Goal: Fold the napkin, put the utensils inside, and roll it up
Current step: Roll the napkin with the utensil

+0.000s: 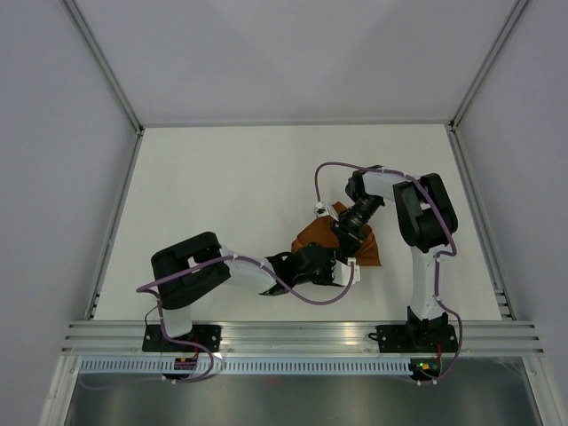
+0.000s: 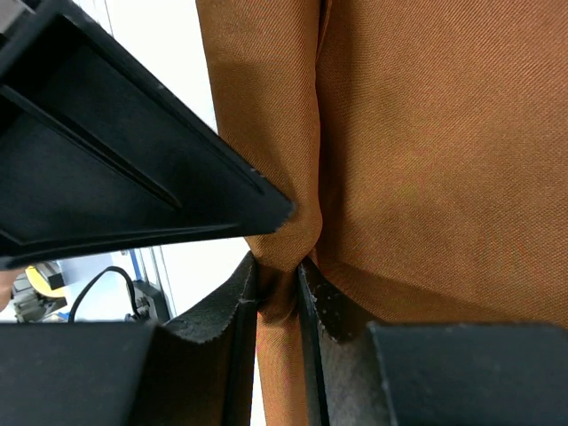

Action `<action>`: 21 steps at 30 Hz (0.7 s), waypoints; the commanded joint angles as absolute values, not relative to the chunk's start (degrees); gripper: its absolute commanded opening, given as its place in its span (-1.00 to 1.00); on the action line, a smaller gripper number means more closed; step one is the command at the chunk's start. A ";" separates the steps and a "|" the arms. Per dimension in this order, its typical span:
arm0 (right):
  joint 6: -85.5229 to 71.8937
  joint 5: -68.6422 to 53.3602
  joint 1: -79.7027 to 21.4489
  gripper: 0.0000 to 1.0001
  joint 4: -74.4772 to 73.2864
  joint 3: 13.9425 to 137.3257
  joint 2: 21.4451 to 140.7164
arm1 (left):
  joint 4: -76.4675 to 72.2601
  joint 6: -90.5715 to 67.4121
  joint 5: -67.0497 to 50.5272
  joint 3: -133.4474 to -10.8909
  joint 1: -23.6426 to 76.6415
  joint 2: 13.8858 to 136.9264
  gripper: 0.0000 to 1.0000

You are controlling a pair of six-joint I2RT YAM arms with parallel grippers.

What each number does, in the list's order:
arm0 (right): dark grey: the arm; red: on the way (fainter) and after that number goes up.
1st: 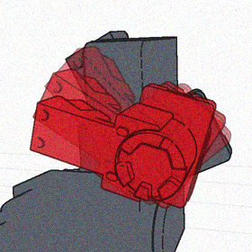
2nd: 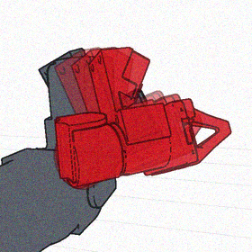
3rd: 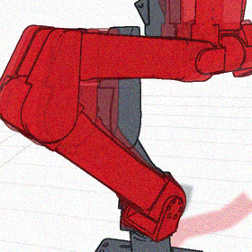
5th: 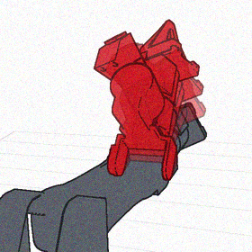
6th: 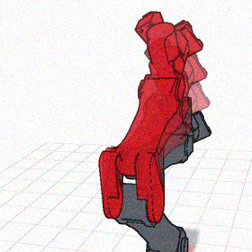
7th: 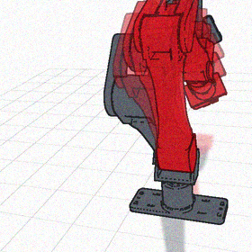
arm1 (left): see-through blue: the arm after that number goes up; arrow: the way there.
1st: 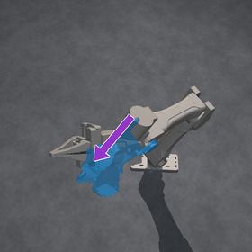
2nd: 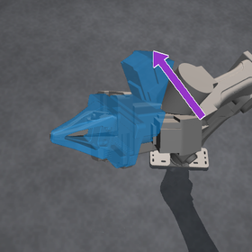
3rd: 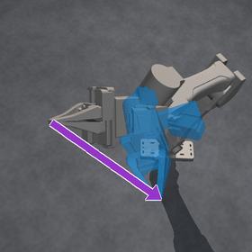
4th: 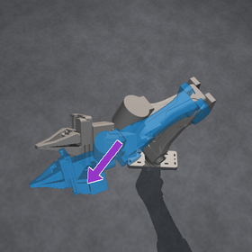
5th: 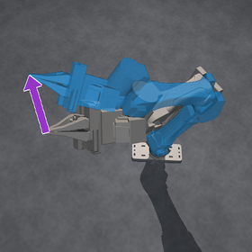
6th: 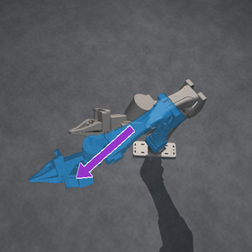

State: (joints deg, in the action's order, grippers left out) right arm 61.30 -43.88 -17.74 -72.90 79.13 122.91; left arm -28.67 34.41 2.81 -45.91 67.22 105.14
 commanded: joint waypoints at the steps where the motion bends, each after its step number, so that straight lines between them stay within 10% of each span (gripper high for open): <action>1: 64.95 -36.12 -17.49 -0.59 -65.04 79.19 126.74 | -27.07 34.81 0.35 -47.99 66.18 106.35 0.19; 13: 64.95 -36.65 -17.40 -0.59 -65.57 80.15 127.88 | -20.40 30.15 -3.95 -49.57 64.86 109.24 -0.04; 21: 64.60 -37.44 -17.40 -0.60 -65.66 80.42 127.71 | -19.16 26.28 -5.80 -49.83 64.78 110.39 -0.59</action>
State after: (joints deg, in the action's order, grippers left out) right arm 61.12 -43.88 -17.50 -75.37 80.42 124.73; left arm -24.53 31.44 -1.58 -49.82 64.66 107.83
